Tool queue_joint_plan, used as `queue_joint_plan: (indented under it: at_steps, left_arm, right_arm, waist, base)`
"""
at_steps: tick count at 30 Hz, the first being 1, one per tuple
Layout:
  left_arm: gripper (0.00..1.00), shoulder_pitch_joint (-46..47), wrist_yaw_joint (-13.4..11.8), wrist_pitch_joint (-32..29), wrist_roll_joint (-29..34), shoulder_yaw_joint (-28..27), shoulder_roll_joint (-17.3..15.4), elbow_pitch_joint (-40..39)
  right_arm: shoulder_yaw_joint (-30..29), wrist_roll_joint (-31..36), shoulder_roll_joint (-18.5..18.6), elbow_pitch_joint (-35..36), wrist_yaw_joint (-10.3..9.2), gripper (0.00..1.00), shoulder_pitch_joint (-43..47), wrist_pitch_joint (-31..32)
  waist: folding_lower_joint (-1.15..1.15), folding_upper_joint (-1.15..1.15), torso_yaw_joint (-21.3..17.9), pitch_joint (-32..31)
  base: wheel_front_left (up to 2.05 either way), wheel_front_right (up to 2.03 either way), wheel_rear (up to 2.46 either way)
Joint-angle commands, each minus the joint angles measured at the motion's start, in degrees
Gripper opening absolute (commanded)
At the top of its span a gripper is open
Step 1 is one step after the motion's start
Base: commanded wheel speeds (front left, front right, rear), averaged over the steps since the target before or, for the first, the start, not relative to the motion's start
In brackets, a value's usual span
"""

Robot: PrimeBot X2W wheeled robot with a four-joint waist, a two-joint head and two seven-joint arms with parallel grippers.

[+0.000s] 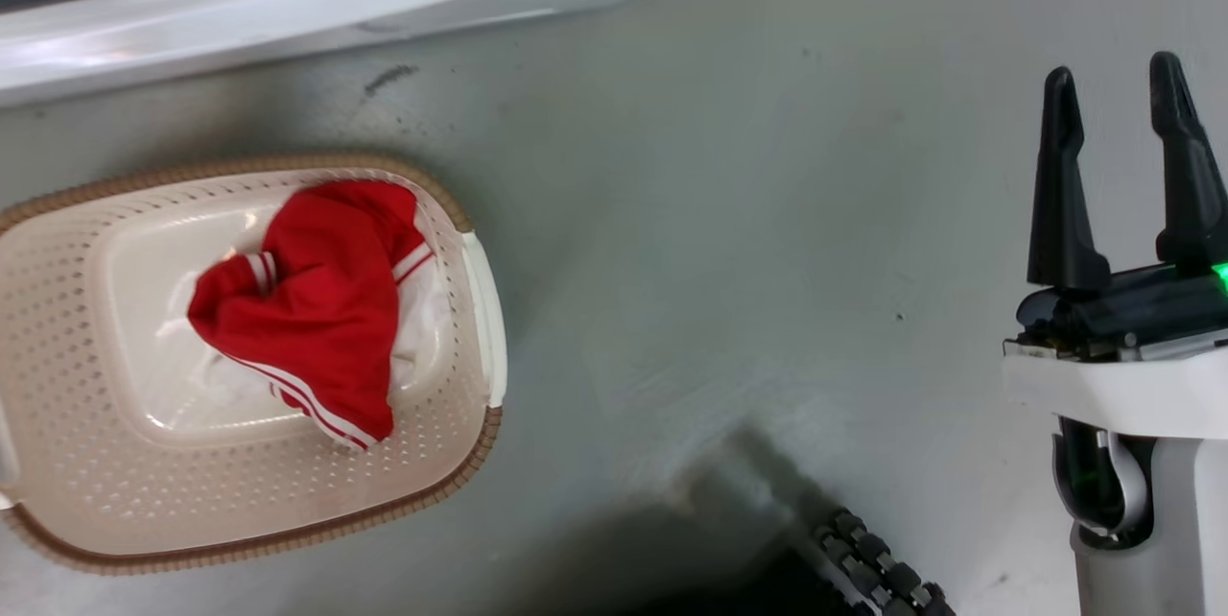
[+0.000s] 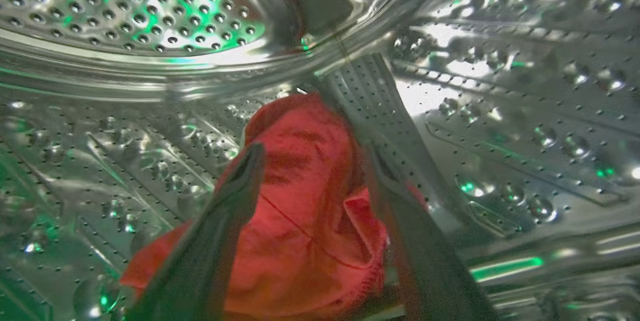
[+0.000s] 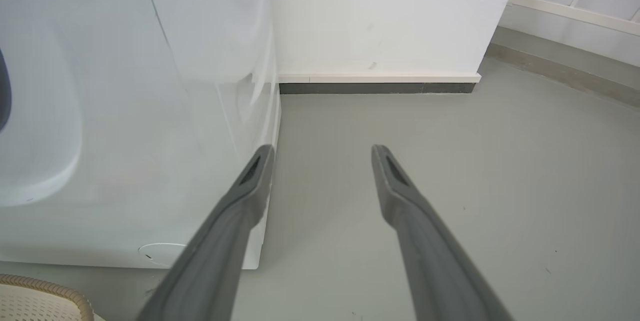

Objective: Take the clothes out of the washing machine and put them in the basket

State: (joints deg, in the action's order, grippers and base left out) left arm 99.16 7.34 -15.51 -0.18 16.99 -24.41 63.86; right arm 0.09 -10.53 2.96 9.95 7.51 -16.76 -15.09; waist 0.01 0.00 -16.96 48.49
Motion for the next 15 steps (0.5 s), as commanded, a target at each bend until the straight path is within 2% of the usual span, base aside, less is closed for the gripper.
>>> queue_joint_plan:
  at_steps: [1, 7, 15]
  left_arm:
    - [1.00, 1.34, 0.05, -1.90, -0.88, 1.20, -0.19, 1.08]
    - [1.00, 6.01, 0.05, -9.19, -2.53, 6.54, -2.44, 4.06]
    - [1.00, 6.74, 0.07, -12.01, -5.44, 9.77, -4.85, 5.85]
  right_arm:
    - [-0.10, -0.35, -0.16, 0.42, -0.04, 1.00, -1.27, -0.12]
    - [-0.05, -1.22, -0.16, 0.79, -0.04, 1.00, -1.68, -0.12]
    - [0.01, -2.01, -0.15, 0.95, -0.04, 1.00, -2.12, -0.11]
  waist:
    - [-0.01, 0.00, -1.01, 1.74]
    - [-0.01, 0.00, -1.55, 3.94]
    - [-0.01, 0.00, -1.96, 5.49]
  base:
    - [0.00, 0.00, 0.00]
    - [0.00, 0.00, 0.00]
    - [0.00, 0.00, 0.00]
